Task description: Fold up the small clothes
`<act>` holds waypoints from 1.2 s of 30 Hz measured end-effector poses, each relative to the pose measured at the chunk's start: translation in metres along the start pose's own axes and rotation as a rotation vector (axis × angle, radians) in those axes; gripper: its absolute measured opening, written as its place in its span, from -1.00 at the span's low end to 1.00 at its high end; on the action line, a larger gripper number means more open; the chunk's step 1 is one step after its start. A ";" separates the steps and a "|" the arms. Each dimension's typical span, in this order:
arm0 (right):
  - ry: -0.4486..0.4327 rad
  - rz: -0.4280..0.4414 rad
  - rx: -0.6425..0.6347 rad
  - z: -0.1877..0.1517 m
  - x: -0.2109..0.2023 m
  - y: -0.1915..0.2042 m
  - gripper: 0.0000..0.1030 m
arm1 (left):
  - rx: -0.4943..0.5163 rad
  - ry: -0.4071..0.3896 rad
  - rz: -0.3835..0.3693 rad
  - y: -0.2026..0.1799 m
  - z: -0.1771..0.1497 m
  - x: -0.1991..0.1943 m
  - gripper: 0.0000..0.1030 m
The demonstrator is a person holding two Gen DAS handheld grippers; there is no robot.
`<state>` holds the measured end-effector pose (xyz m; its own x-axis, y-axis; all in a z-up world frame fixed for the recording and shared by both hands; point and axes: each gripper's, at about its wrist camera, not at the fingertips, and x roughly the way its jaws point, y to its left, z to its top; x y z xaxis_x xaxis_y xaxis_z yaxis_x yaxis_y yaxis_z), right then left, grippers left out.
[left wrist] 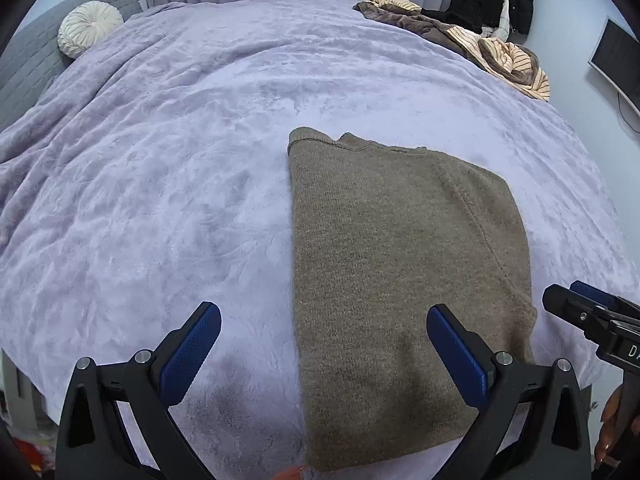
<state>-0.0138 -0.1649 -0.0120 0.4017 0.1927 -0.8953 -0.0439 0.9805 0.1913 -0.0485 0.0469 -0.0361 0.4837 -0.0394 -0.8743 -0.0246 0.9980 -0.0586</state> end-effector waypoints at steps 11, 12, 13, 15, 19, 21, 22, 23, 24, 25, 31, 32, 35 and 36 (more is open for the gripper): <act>0.019 -0.063 -0.011 0.006 0.005 0.023 0.75 | 0.011 0.004 0.042 -0.010 -0.001 -0.002 1.00; 0.020 -0.070 -0.013 0.006 0.005 0.023 0.75 | 0.013 0.004 0.043 -0.009 0.000 -0.002 1.00; 0.019 -0.077 -0.013 0.006 0.005 0.024 0.75 | 0.014 0.004 0.045 -0.010 0.001 -0.002 1.00; 0.017 -0.088 -0.014 0.006 0.006 0.023 0.75 | 0.013 0.003 0.054 -0.010 0.002 -0.002 1.00; 0.015 -0.106 -0.010 0.005 0.007 0.022 0.75 | 0.011 0.010 0.064 -0.009 0.003 -0.002 1.00; 0.014 -0.109 -0.004 0.006 0.007 0.021 0.75 | 0.014 0.008 0.064 -0.009 0.004 -0.002 1.00; 0.014 -0.108 -0.003 0.006 0.008 0.020 0.75 | 0.015 0.008 0.067 -0.009 0.004 -0.002 1.00; 0.015 -0.109 -0.002 0.006 0.008 0.020 0.75 | 0.016 0.009 0.070 -0.009 0.004 -0.002 1.00; 0.014 -0.109 -0.003 0.006 0.008 0.020 0.75 | 0.017 0.011 0.071 -0.008 0.003 -0.002 1.00; 0.014 -0.109 -0.004 0.005 0.008 0.020 0.75 | 0.015 0.013 0.070 -0.008 0.003 -0.002 1.00; 0.016 -0.109 -0.002 0.005 0.008 0.020 0.75 | 0.012 0.022 0.068 -0.008 0.002 -0.001 1.00; 0.017 -0.109 -0.002 0.005 0.008 0.020 0.75 | 0.014 0.021 0.070 -0.008 0.001 -0.001 1.00; 0.019 -0.107 0.000 0.003 0.008 0.020 0.75 | 0.012 0.024 0.069 -0.009 0.001 -0.001 1.00; 0.018 -0.108 0.001 0.003 0.008 0.020 0.75 | 0.012 0.027 0.069 -0.010 0.001 -0.001 1.00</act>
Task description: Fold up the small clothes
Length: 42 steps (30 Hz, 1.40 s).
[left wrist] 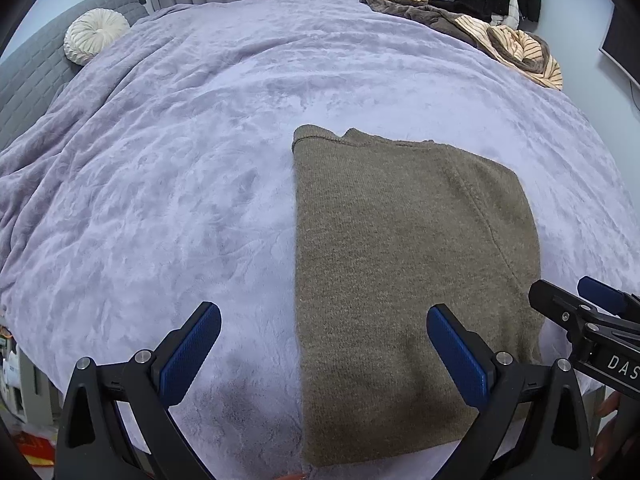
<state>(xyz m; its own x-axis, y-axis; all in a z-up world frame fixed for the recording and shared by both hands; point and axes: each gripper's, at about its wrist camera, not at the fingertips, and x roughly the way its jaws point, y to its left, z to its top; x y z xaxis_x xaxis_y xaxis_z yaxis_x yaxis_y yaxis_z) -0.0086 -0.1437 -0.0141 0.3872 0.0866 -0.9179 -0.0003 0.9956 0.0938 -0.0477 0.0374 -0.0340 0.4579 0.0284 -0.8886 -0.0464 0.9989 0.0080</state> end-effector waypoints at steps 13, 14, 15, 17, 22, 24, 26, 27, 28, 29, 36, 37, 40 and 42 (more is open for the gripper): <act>0.002 0.000 -0.001 0.001 0.000 -0.001 0.75 | 0.001 0.004 0.001 0.001 -0.001 0.002 1.00; 0.002 0.001 0.000 0.000 0.000 -0.001 0.75 | 0.000 0.005 0.001 0.002 -0.001 0.002 1.00; 0.002 0.000 0.000 0.000 0.001 -0.001 0.75 | 0.000 0.004 0.002 0.002 -0.001 0.002 1.00; 0.002 0.000 0.000 -0.002 0.001 0.000 0.75 | 0.002 0.005 0.003 0.002 -0.001 0.002 1.00; 0.003 0.002 0.001 -0.002 0.001 -0.001 0.75 | 0.008 0.006 0.008 0.002 -0.003 0.002 1.00; 0.003 0.002 0.000 -0.001 0.001 -0.001 0.75 | 0.008 0.005 0.009 0.001 -0.003 0.001 1.00; 0.003 0.002 0.002 -0.002 0.001 -0.001 0.75 | 0.010 0.007 0.009 0.001 -0.003 0.002 1.00; 0.004 0.003 0.001 -0.001 0.001 -0.002 0.75 | 0.010 0.008 0.010 0.001 -0.003 0.002 1.00; 0.004 0.003 0.002 -0.001 0.001 -0.002 0.75 | 0.011 0.008 0.010 0.001 -0.003 0.002 1.00; 0.004 0.003 0.001 -0.001 0.001 -0.002 0.75 | 0.012 0.008 0.011 0.001 -0.003 0.001 1.00; 0.004 0.004 0.000 -0.001 0.002 -0.003 0.75 | 0.012 0.008 0.013 0.000 -0.004 0.001 1.00; 0.004 0.005 0.000 -0.001 0.002 -0.003 0.75 | 0.012 0.008 0.013 0.000 -0.004 0.001 1.00; 0.005 0.004 0.000 -0.001 0.002 -0.004 0.75 | 0.011 0.009 0.015 -0.001 -0.004 0.002 1.00; 0.005 0.005 0.000 0.000 0.002 -0.004 0.75 | 0.013 0.009 0.017 -0.001 -0.004 0.002 1.00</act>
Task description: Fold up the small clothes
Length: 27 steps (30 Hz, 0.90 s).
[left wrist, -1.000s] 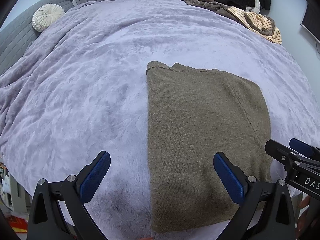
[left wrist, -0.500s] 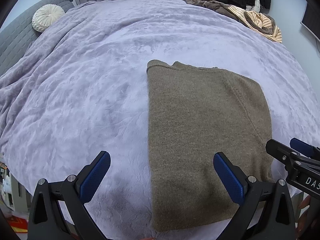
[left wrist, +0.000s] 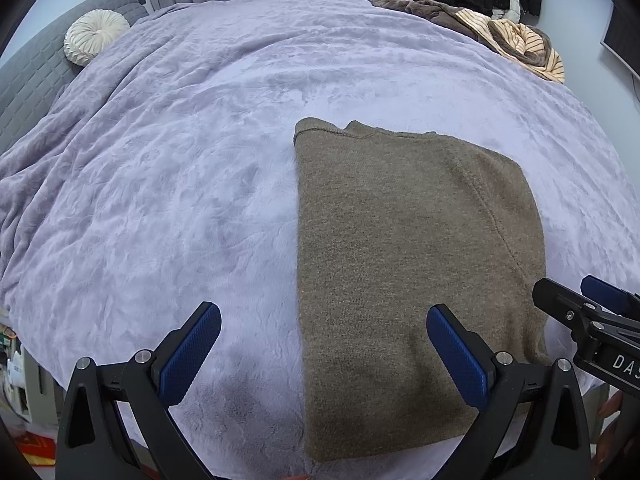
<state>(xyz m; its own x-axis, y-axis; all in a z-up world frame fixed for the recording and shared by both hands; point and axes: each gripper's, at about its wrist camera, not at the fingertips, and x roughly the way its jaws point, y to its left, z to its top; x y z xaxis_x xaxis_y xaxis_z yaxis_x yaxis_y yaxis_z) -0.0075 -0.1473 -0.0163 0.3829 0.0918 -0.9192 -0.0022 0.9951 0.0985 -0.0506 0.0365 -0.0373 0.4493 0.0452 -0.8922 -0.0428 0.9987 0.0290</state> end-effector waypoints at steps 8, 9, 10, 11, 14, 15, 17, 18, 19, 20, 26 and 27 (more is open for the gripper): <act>0.006 -0.002 0.001 -0.007 0.000 0.003 0.75 | 0.011 0.003 0.001 0.000 -0.002 0.001 1.00; 0.006 -0.002 0.001 -0.005 0.001 0.002 0.75 | 0.010 0.003 0.001 0.000 -0.002 0.001 1.00; 0.006 -0.002 0.001 -0.006 0.000 0.002 0.75 | 0.010 0.003 0.001 0.000 -0.002 0.001 1.00; 0.006 -0.001 0.002 -0.005 0.001 0.001 0.75 | 0.010 0.004 0.001 0.000 -0.002 0.001 1.00; 0.007 -0.001 0.002 -0.006 0.001 0.002 0.75 | 0.008 0.005 0.003 0.000 -0.001 0.002 1.00; 0.008 -0.001 0.000 -0.004 0.001 0.000 0.75 | 0.007 0.007 0.002 0.001 -0.002 0.002 1.00; 0.009 -0.001 0.000 -0.004 0.001 0.000 0.75 | 0.005 0.010 0.001 0.001 -0.001 0.003 1.00; 0.010 -0.001 -0.001 -0.003 0.002 -0.001 0.75 | 0.005 0.012 0.001 0.001 -0.001 0.003 1.00; 0.012 -0.001 -0.001 -0.004 0.002 -0.001 0.75 | 0.006 0.013 0.001 0.001 -0.001 0.003 1.00; 0.013 0.000 -0.001 -0.003 0.003 -0.002 0.75 | 0.006 0.014 0.001 0.001 -0.001 0.003 1.00; 0.012 -0.001 -0.002 -0.003 0.003 -0.002 0.75 | 0.003 0.016 -0.001 0.002 -0.001 0.004 1.00; 0.012 0.000 -0.002 -0.003 0.003 -0.002 0.75 | 0.001 0.018 -0.002 0.003 -0.001 0.004 1.00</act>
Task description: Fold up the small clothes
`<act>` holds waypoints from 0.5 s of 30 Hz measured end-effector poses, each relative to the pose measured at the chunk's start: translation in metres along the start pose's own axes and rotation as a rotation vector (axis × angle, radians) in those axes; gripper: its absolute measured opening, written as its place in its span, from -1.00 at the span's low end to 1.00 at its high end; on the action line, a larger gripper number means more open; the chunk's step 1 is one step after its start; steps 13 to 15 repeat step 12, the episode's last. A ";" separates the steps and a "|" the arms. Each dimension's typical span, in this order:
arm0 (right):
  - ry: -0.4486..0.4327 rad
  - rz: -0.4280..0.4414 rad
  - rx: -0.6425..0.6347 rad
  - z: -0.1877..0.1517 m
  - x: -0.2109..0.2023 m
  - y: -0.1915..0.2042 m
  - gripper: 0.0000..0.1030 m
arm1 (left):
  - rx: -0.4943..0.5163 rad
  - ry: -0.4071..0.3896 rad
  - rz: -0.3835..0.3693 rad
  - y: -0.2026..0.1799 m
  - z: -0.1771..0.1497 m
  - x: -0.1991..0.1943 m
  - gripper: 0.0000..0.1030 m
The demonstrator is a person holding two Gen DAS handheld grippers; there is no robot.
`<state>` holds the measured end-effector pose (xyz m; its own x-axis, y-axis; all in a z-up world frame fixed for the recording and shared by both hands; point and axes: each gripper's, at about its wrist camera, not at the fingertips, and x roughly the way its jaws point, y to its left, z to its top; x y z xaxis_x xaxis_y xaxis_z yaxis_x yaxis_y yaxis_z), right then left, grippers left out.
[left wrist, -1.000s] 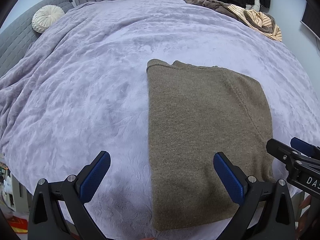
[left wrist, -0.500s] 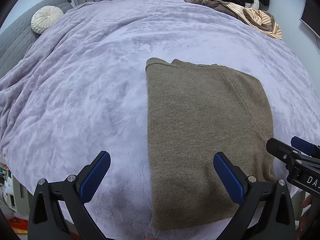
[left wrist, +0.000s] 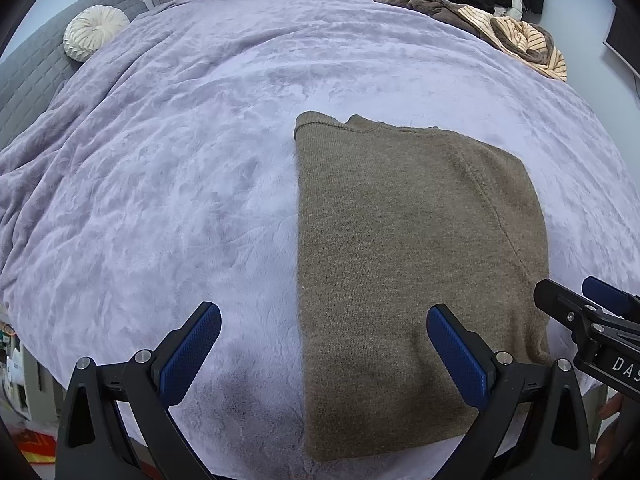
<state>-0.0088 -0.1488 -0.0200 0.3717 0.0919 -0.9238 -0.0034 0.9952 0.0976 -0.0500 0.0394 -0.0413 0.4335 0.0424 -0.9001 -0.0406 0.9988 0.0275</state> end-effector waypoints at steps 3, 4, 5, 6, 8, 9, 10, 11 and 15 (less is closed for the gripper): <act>0.001 0.000 0.001 0.000 0.000 0.000 0.75 | -0.003 0.002 -0.005 0.001 0.000 0.001 1.00; 0.001 0.001 0.001 -0.001 0.000 0.001 0.75 | -0.003 0.001 -0.004 0.001 0.000 0.001 1.00; 0.001 0.001 0.000 0.000 0.000 0.000 0.75 | -0.005 -0.001 -0.006 0.001 0.001 0.000 1.00; 0.001 0.001 -0.001 0.000 0.000 0.000 0.75 | -0.006 -0.005 -0.011 0.002 0.001 0.000 1.00; 0.001 0.001 -0.002 -0.001 0.000 0.001 0.75 | -0.011 -0.011 -0.018 0.002 0.001 0.000 1.00; 0.001 0.001 -0.002 -0.001 0.000 0.001 0.75 | -0.011 -0.015 -0.022 0.002 0.001 -0.001 1.00; 0.003 0.001 -0.003 0.001 0.001 -0.001 0.75 | -0.007 -0.016 -0.022 0.002 0.001 -0.001 1.00; 0.003 0.002 -0.003 0.001 0.002 -0.001 0.75 | -0.001 -0.016 -0.023 0.001 0.001 -0.002 1.00; 0.002 0.001 -0.003 0.001 0.001 -0.001 0.75 | 0.003 -0.014 -0.024 0.000 0.001 -0.001 1.00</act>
